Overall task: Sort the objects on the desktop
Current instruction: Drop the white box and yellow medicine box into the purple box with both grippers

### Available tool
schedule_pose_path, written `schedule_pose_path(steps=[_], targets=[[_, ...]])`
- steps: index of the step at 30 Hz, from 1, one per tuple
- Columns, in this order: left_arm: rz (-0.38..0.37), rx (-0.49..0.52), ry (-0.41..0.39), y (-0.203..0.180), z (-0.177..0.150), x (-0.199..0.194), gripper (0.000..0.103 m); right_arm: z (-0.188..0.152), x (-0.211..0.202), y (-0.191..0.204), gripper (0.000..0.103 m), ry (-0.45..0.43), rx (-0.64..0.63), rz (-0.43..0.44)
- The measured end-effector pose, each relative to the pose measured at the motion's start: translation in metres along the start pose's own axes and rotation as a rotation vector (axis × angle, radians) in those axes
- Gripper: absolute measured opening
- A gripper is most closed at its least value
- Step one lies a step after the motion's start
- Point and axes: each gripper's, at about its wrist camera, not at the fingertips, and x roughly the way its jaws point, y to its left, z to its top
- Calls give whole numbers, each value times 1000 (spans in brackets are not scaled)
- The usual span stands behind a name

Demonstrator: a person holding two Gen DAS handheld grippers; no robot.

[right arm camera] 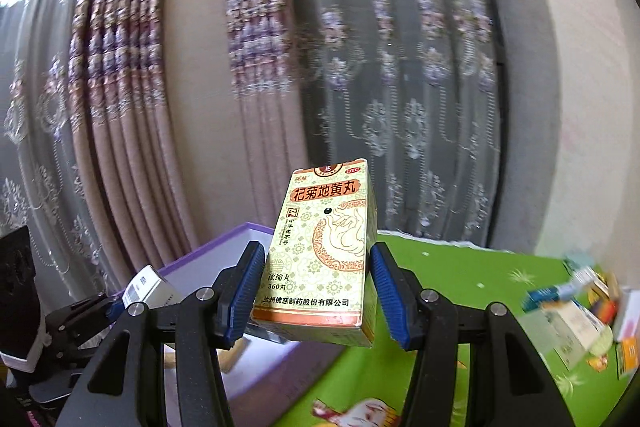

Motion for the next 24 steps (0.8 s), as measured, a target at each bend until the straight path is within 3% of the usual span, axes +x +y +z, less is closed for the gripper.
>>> schedule_pose_path(steps=[7,8,9,10,11,12,14,18,24], targets=[[69,-66,19,37,-8,7,45,4,42,27,56,51,-38,68],[76,-74,18,40,-9,7,50,5,47,29,56,55,-40,77],[86,-87,22,45,-11,8,59,5,51,31,58,57,-37,82],[91,-99,28,48,-13,8,84,5,56,31,68,60,-30,77],[95,-117,25,52,-15,7,100,5,58,31,74,61,-21,72],[100,-141,7,56,-17,4,101,5,58,29,82,54,-6,72],[106,-169,-12,60,-19,1,102,3,55,22,83,38,18,78],[123,-181,21,60,-23,5,102,-2,49,1,83,36,84,54],[114,-145,38,46,-22,10,102,-16,33,-41,83,33,196,11]])
